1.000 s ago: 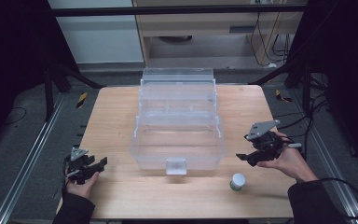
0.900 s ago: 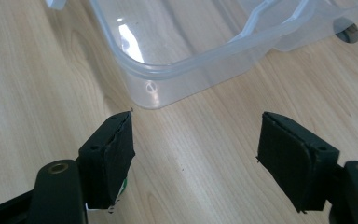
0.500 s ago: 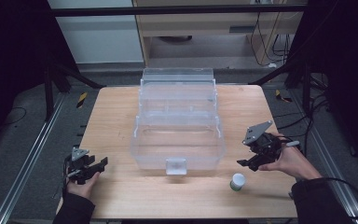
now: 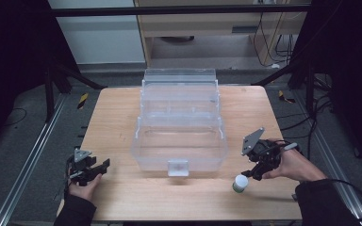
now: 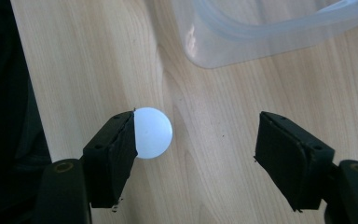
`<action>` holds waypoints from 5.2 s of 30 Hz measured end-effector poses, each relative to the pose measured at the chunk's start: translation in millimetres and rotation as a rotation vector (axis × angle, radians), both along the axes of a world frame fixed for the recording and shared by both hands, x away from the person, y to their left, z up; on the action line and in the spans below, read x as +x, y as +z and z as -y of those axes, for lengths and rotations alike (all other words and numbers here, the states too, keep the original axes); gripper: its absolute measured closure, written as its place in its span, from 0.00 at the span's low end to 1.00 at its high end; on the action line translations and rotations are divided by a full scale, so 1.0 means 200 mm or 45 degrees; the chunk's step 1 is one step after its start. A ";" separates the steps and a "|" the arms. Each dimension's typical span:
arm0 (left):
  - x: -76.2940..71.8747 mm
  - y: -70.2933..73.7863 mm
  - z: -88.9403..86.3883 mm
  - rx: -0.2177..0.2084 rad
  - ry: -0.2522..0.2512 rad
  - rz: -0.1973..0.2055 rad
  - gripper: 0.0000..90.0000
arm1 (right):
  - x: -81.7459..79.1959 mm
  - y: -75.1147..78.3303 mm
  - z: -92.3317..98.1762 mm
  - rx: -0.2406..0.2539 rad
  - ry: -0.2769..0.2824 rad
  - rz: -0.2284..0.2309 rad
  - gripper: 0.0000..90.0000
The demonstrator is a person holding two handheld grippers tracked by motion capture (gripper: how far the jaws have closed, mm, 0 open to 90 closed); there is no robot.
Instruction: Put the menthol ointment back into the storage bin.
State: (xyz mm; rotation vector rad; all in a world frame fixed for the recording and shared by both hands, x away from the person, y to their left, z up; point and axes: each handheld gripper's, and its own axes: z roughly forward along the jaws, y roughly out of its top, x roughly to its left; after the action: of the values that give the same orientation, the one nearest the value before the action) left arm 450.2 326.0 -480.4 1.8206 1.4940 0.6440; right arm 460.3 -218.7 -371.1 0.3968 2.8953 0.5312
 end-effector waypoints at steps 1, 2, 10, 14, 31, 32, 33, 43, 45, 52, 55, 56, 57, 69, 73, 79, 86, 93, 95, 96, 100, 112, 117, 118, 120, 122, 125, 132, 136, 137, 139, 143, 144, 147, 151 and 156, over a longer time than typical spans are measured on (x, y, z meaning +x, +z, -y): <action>0.00 0.00 0.00 0.000 0.000 0.000 0.45 | 0.00 0.00 0.00 0.000 0.000 0.000 0.32; 0.00 0.00 0.00 0.002 -0.002 -0.001 0.45 | 0.00 -0.01 -0.01 -0.022 0.019 -0.006 0.33; 0.00 0.00 0.00 0.011 -0.008 -0.005 0.45 | -0.03 -0.04 -0.03 -0.095 0.076 -0.043 0.35; 0.00 0.00 0.01 0.007 -0.007 -0.008 0.45 | -0.03 -0.05 -0.03 -0.111 0.083 -0.053 0.35; 0.00 0.00 0.01 0.012 -0.016 -0.013 0.45 | -0.05 -0.13 -0.06 -0.178 0.170 -0.071 0.36; 0.00 0.00 0.01 0.012 -0.018 -0.012 0.45 | -0.05 -0.14 -0.06 -0.177 0.172 -0.068 0.36; 0.00 0.00 0.01 0.012 -0.018 -0.012 0.45 | -0.05 -0.14 -0.06 -0.177 0.172 -0.068 0.36; 0.00 0.00 0.01 0.017 -0.023 -0.015 0.45 | -0.06 -0.20 -0.07 -0.209 0.200 -0.092 0.36; 0.00 0.00 0.01 0.017 -0.022 -0.015 0.45 | -0.06 -0.21 -0.07 -0.218 0.200 -0.094 0.37; 0.00 -0.01 0.01 0.019 -0.022 -0.016 0.45 | -0.05 -0.24 -0.10 -0.254 0.230 -0.101 0.39; 0.00 0.00 0.01 0.019 -0.024 -0.014 0.45 | -0.05 -0.25 -0.11 -0.268 0.230 -0.110 0.40; 0.00 0.00 0.01 0.019 -0.024 -0.013 0.45 | -0.05 -0.26 -0.11 -0.272 0.236 -0.110 0.40; 0.00 0.00 0.01 0.019 -0.024 -0.013 0.45 | -0.05 -0.26 -0.12 -0.270 0.239 -0.110 0.40; 0.00 0.00 0.01 0.019 -0.023 -0.014 0.45 | -0.04 -0.30 -0.15 -0.303 0.264 -0.129 0.49; 0.00 0.00 0.01 0.019 -0.022 -0.013 0.45 | -0.04 -0.30 -0.15 -0.314 0.257 -0.136 0.52; 0.00 0.00 0.01 0.019 -0.022 -0.013 0.45 | -0.03 -0.30 -0.15 -0.313 0.258 -0.141 0.55; 0.00 0.00 0.01 0.014 -0.019 -0.013 0.45 | -0.03 -0.30 -0.15 -0.315 0.254 -0.162 0.56; 0.00 0.00 0.01 0.013 -0.018 -0.014 0.45 | -0.03 -0.28 -0.15 -0.322 0.237 -0.176 0.56; 0.00 0.00 0.01 0.015 -0.019 -0.014 0.45 | -0.03 -0.28 -0.14 -0.311 0.232 -0.179 0.56; 0.00 -0.01 0.01 0.013 -0.019 -0.013 0.45 | -0.03 -0.27 -0.14 -0.312 0.236 -0.174 0.56; 0.00 0.00 0.01 0.020 -0.022 -0.014 0.45 | -0.03 -0.25 -0.12 -0.303 0.217 -0.158 0.56; 0.00 -0.01 0.01 0.021 -0.025 -0.015 0.45 | -0.02 -0.12 -0.12 -0.280 0.211 -0.119 0.56; 0.00 -0.01 0.01 0.020 -0.024 -0.016 0.45 | -0.02 -0.07 -0.12 -0.277 0.206 -0.106 0.56; 0.00 -0.01 0.01 0.020 -0.025 -0.016 0.45 | -0.02 -0.06 -0.12 -0.277 0.203 -0.106 0.56; 0.00 -0.01 0.01 0.022 -0.027 -0.019 0.45 | -0.02 -0.04 -0.12 -0.269 0.200 -0.099 0.56; 0.00 -0.01 0.01 0.022 -0.027 -0.018 0.45 | -0.02 -0.01 -0.12 -0.271 0.200 -0.091 0.56; 0.00 -0.01 0.01 0.017 -0.024 -0.020 0.45 | -0.01 0.02 -0.12 -0.259 0.194 -0.087 0.56; 0.00 -0.01 0.01 0.018 -0.027 -0.020 0.45 | 0.01 0.10 -0.13 -0.249 0.183 -0.063 0.56; 0.00 -0.01 0.01 0.018 -0.028 -0.020 0.45 | 0.02 0.16 -0.13 -0.244 0.186 -0.056 0.56; 0.00 -0.01 0.01 0.018 -0.028 -0.020 0.45 | 0.02 0.16 -0.13 -0.244 0.186 -0.056 0.56; 0.00 -0.01 0.01 0.018 -0.029 -0.021 0.45 | 0.03 0.20 -0.14 -0.238 0.180 -0.056 0.56; 0.00 -0.01 0.01 0.017 -0.028 -0.019 0.45 | 0.04 0.24 -0.14 -0.236 0.178 -0.055 0.56; 0.01 -0.01 0.01 0.017 -0.028 -0.019 0.45 | 0.04 0.24 -0.14 -0.236 0.178 -0.055 0.56; 0.01 -0.01 0.01 0.016 -0.028 -0.019 0.45 | 0.06 0.26 -0.15 -0.238 0.171 -0.055 0.56; 0.01 -0.01 0.02 0.020 -0.033 -0.021 0.45 | 0.08 0.29 -0.17 -0.235 0.180 -0.052 0.56; 0.01 -0.01 0.02 0.018 -0.032 -0.024 0.45 | 0.12 0.33 -0.21 -0.232 0.194 -0.055 0.56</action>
State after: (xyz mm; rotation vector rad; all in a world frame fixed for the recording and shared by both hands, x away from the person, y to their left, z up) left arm 452.2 322.8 -482.5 1.8580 1.4799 0.6288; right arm 484.0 -177.2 -305.9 0.1643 2.9990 0.2784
